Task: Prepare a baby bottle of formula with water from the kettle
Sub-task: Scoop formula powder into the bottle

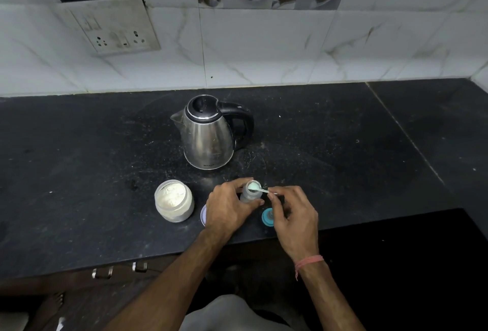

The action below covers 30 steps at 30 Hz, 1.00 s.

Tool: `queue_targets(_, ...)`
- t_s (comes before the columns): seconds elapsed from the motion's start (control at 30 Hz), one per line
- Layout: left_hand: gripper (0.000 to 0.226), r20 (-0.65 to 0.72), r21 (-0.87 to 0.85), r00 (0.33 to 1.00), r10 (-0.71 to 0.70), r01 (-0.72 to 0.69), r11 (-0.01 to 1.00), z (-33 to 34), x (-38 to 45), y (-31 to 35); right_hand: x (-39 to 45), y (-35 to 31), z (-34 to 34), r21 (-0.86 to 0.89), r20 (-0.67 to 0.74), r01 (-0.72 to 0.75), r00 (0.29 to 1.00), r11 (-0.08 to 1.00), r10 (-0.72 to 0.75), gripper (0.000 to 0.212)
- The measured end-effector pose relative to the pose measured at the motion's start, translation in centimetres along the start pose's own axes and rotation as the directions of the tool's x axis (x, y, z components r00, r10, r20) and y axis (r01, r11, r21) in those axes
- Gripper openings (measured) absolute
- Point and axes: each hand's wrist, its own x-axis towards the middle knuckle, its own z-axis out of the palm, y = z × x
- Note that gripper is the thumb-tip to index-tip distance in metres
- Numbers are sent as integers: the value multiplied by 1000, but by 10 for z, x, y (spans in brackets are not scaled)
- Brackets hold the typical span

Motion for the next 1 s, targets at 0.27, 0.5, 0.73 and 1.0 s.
queue_targets(0.27,66,-3,3,1000,5,-5,1000,0,0,1,-2,0,0,43,-11,-22,1000,999,23,12)
queue_targets(0.5,67,-1,15,1000,12,-12,1000,0,-1,0,2,-5,0,51,-24,-29,999,998,30,14)
queue_targets(0.73,66,-1,24,1000,9,-9,1000,-2,-2,0,0,-8,2,21,7,-25,1000,999,25,14)
queue_targets(1.0,65,-18,-3,1000,12,-12,1000,-1,-3,2,-1,-11,3,68,-52,-74,996,995,77,13)
